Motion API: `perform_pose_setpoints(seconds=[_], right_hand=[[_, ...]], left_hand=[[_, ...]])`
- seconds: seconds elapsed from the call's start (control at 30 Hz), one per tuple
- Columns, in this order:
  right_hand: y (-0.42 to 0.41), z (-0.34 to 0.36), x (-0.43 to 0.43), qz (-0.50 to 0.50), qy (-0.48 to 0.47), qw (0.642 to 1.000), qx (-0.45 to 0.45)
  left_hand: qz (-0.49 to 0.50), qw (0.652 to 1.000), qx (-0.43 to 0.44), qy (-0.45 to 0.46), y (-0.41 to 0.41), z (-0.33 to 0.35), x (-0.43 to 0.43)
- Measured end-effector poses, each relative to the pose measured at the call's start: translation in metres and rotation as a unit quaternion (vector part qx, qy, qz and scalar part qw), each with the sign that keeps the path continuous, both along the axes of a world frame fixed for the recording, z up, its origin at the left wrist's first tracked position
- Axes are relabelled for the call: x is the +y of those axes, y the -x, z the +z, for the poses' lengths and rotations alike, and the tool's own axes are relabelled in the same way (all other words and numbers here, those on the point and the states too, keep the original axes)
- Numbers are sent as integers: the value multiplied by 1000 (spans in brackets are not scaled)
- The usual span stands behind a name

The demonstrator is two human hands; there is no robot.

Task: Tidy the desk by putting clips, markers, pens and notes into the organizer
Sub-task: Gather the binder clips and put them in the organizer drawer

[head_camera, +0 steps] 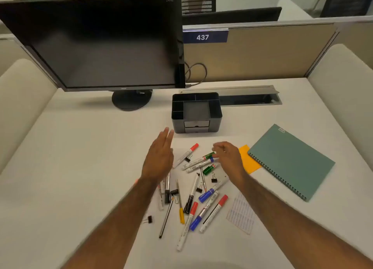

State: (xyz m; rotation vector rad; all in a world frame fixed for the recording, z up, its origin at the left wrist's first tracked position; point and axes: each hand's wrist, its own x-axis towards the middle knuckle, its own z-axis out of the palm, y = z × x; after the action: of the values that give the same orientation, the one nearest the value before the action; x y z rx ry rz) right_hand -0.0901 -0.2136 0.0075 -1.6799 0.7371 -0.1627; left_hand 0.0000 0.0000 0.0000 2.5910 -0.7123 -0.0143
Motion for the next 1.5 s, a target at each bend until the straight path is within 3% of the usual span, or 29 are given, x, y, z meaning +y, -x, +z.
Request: perform_pose_setpoints(seconds=[0.1, 0.27, 0.8, 1.23, 1.4, 1.5], right_hand=[[-35, 4, 4, -63, -258, 964, -7], [-72, 11, 9, -85, -426, 900, -35], [-112, 8, 21, -212, -496, 842, -24], [-90, -7, 34, -227, -480, 847, -34], [-81, -5, 39, -193, -502, 842, -51], [-76, -3, 40, -175, -485, 856, -40]], left_hand=[[-10, 1000, 0, -20, -27, 9, -28], [-12, 999, 21, -32, -48, 5, -50], [1, 1000, 27, -5, -50, -10, -56], [-24, 998, 1, -60, -45, -13, -57], [-35, 997, -5, -71, -44, -14, -54], [-33, 996, -7, -82, -39, -15, -50]])
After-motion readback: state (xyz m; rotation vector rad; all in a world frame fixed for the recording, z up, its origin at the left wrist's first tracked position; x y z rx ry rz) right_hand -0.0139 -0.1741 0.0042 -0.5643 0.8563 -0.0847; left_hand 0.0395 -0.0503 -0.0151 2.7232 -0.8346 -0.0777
